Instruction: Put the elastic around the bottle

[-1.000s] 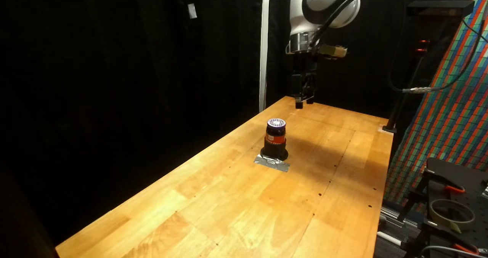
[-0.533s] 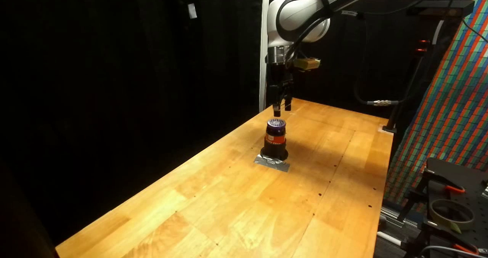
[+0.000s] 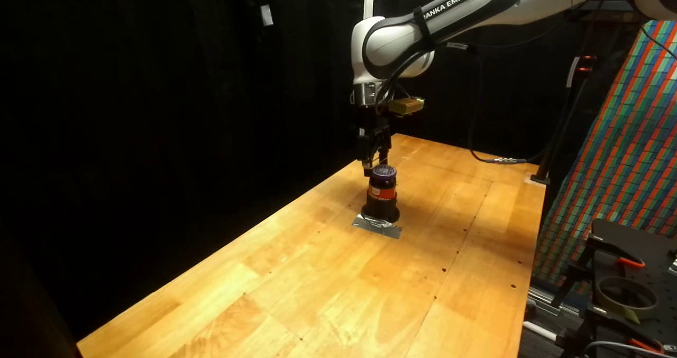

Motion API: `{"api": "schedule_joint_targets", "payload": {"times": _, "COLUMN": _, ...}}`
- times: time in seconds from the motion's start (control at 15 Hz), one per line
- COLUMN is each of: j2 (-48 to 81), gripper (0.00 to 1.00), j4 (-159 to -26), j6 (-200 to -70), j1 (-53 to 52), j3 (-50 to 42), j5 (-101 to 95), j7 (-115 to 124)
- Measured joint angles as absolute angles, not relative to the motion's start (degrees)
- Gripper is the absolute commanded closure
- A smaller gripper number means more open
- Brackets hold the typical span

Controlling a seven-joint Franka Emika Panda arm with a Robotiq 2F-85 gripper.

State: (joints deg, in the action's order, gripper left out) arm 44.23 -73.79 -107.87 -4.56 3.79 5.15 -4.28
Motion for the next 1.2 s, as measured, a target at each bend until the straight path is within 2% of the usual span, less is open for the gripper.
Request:
{"api": "schedule_joint_targets", "payload": {"times": 0.73, "j2": 50.15, "gripper": 0.0, "j4": -67.92, "j6": -106.77, "j1": -5.28, "j3": 3.64, "j5": 2.63, "j7": -2.25}}
{"api": "schedule_joint_targets", "payload": {"times": 1.2, "j2": 49.36, "gripper": 0.0, "j4": -68.16, "j6": -94.53, "j1": -5.98, "j3": 2.49, "j5": 0.85, "j7": 1.07}}
